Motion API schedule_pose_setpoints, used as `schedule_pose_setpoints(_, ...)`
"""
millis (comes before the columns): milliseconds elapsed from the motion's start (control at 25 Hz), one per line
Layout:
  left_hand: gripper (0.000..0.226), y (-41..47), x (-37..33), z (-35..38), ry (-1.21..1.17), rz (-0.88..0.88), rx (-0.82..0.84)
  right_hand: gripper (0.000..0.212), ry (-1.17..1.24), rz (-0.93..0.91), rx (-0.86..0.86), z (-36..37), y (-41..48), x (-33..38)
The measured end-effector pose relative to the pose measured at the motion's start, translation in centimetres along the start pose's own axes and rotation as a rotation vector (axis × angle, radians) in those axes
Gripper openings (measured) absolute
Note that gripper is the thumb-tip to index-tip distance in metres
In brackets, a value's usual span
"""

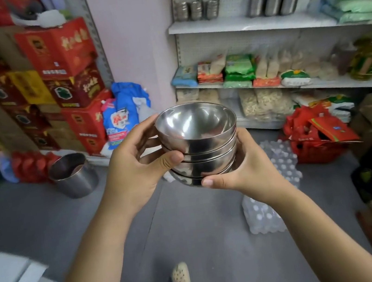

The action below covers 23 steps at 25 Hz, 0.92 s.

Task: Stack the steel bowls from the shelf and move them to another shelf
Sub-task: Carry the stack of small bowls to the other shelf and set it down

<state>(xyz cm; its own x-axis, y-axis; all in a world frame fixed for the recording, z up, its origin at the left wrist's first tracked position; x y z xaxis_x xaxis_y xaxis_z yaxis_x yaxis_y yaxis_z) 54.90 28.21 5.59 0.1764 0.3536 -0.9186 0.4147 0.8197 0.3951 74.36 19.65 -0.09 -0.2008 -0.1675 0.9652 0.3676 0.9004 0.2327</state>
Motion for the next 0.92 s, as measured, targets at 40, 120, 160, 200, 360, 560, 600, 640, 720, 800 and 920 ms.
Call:
schedule_pose_setpoints(40, 0.08, 2.0, 0.8, 0.6, -0.009, 0.004, 0.011, 0.116, -0.011, 0.002, -0.013, -0.7, 1.8, -0.6)
schedule_pose_setpoints(120, 0.084, 6.7, 2.7, 1.8, -0.01, 0.011, 0.043, 0.123, -0.017, 0.003, -0.041, -2.2, 6.1, -1.7)
schedule_pose_setpoints(160, 0.086, 9.2, 3.7, 2.3, -0.005, 0.018, 0.062, 0.125, -0.018, -0.002, -0.05, -2.8, 8.2, -2.0)
schedule_pose_setpoints(200, 0.088, 11.8, 4.6, 2.8, 0.001, 0.023, 0.086, 0.125, -0.017, -0.009, -0.061, -3.3, 10.3, -2.4)
schedule_pose_setpoints(360, 0.083, 23.3, 8.1, 5.1, 0.006, 0.053, 0.188, 0.116, -0.013, -0.014, -0.143, -5.4, 19.2, -3.8)
schedule_pose_setpoints(560, 0.076, 35.8, 11.9, 9.4, -0.021, 0.04, 0.293, 0.104, -0.006, -0.008, -0.24, -9.3, 29.2, -5.5)
schedule_pose_setpoints(600, 0.073, 37.8, 12.7, 10.5, -0.029, 0.034, 0.315, 0.102, -0.002, -0.004, -0.252, -10.2, 30.8, -6.0)
schedule_pose_setpoints(640, 0.071, 39.5, 13.3, 11.6, -0.034, 0.03, 0.333, 0.101, -0.004, -0.001, -0.269, -11.2, 32.2, -6.7)
schedule_pose_setpoints(720, 0.069, 43.0, 15.1, 13.9, -0.045, 0.022, 0.352, 0.101, -0.007, -0.003, -0.304, -13.4, 35.2, -8.2)
schedule_pose_setpoints(800, 0.068, 46.1, 16.9, 16.2, -0.049, 0.018, 0.356, 0.099, -0.009, -0.012, -0.32, -15.7, 38.3, -9.5)
schedule_pose_setpoints(920, 0.069, 51.1, 19.8, 19.7, -0.043, 0.006, 0.336, 0.095, -0.008, -0.031, -0.316, -19.5, 43.7, -11.6)
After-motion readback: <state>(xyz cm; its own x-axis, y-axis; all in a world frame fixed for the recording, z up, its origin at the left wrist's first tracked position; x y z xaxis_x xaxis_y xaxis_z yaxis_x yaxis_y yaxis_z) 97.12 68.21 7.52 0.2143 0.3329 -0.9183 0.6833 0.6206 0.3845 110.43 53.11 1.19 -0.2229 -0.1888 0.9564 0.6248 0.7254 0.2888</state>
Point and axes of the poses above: each hand's wrist, its own y-axis towards the middle knuckle, its own z-axis out of the palm, x = y × z, the point moved 8 cm from there along y, towards the middle knuckle, and after that the axes turned 4 degrees about -x, right-handed, at the moved point
